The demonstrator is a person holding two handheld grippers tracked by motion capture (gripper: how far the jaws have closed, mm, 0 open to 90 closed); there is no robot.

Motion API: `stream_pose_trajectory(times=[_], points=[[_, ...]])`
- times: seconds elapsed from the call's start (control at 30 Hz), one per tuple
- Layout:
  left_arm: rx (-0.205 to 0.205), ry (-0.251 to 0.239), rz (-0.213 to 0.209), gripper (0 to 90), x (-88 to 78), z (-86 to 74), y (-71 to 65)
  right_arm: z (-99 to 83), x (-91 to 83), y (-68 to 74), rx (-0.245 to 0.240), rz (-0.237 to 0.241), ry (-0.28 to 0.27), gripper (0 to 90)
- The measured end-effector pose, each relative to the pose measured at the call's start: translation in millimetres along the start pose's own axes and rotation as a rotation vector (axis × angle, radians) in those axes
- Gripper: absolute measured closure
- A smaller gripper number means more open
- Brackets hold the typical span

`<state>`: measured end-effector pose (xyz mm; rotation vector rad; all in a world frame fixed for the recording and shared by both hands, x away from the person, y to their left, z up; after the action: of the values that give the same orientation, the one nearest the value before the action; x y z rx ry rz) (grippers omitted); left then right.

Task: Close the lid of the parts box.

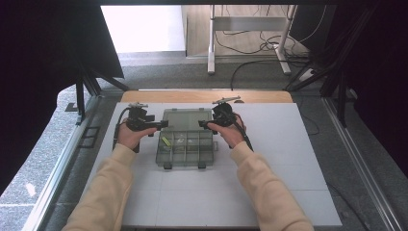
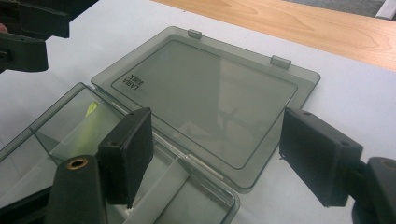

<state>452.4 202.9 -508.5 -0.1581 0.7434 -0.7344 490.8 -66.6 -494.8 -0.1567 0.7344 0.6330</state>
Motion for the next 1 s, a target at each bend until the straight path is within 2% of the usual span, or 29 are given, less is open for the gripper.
stream_pose_trajectory(times=[0.43, 1.0], points=[[0.008, 0.011, 0.020, 21.8, 5.5, 2.0, 9.3, 3.5, 12.1, -5.6, 0.022, -0.024, 0.026, 25.8], [-0.005, 0.045, 0.028, 21.5, 20.3, 0.1, 15.0, 0.5, 26.2, -13.3, 0.055, -0.051, 0.063, 26.3]])
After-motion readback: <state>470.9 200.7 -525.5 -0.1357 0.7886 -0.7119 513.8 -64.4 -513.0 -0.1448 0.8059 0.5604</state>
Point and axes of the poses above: each handheld gripper's, and its own axes: x roughly forward along the jaws, z roughly out of its top, y roughly to its left, the point moved 4 cm from there along x, roughly forward along the jaws, and after that the axes turned 8 degrees about -z, right-handed, at the moved point
